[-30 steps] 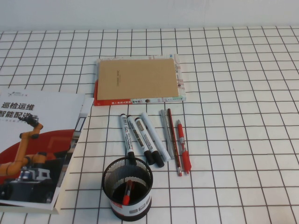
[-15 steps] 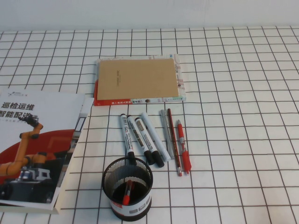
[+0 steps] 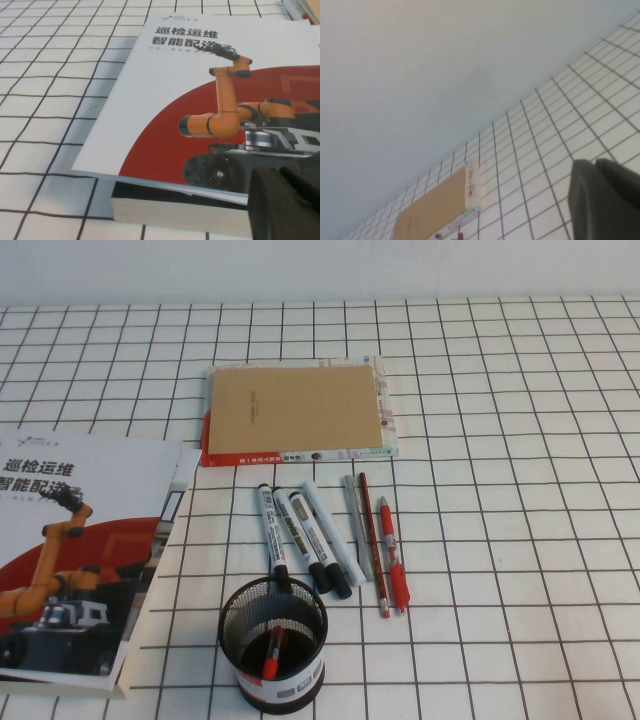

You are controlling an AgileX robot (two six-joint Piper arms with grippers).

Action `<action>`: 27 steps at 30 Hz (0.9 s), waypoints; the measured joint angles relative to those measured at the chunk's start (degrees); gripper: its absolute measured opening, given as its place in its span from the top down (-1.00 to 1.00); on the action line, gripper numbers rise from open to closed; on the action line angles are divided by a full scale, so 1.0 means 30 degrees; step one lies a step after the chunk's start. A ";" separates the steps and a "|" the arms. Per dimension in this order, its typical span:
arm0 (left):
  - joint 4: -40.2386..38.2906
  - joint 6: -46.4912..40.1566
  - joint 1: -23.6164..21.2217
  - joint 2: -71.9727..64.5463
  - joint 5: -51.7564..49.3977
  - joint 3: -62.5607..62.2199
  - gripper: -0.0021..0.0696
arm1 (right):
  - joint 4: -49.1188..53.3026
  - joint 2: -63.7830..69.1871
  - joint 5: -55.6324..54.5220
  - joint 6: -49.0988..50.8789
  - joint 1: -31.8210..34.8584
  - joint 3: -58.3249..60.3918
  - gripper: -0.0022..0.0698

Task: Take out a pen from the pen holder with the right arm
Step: 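Take a marker out of the pen holder and lay it on the table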

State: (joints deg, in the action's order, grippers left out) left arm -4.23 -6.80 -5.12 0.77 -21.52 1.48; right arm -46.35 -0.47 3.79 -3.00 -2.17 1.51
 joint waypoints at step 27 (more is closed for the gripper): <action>0.0000 0.0000 0.0000 0.0000 0.0000 0.0000 0.95 | 0.4538 1.4155 1.3042 -0.2825 0.0000 -1.0196 0.98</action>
State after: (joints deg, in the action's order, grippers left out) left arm -4.23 -6.80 -5.12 0.77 -21.52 1.48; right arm -32.73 41.99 42.92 -11.47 -2.17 -29.08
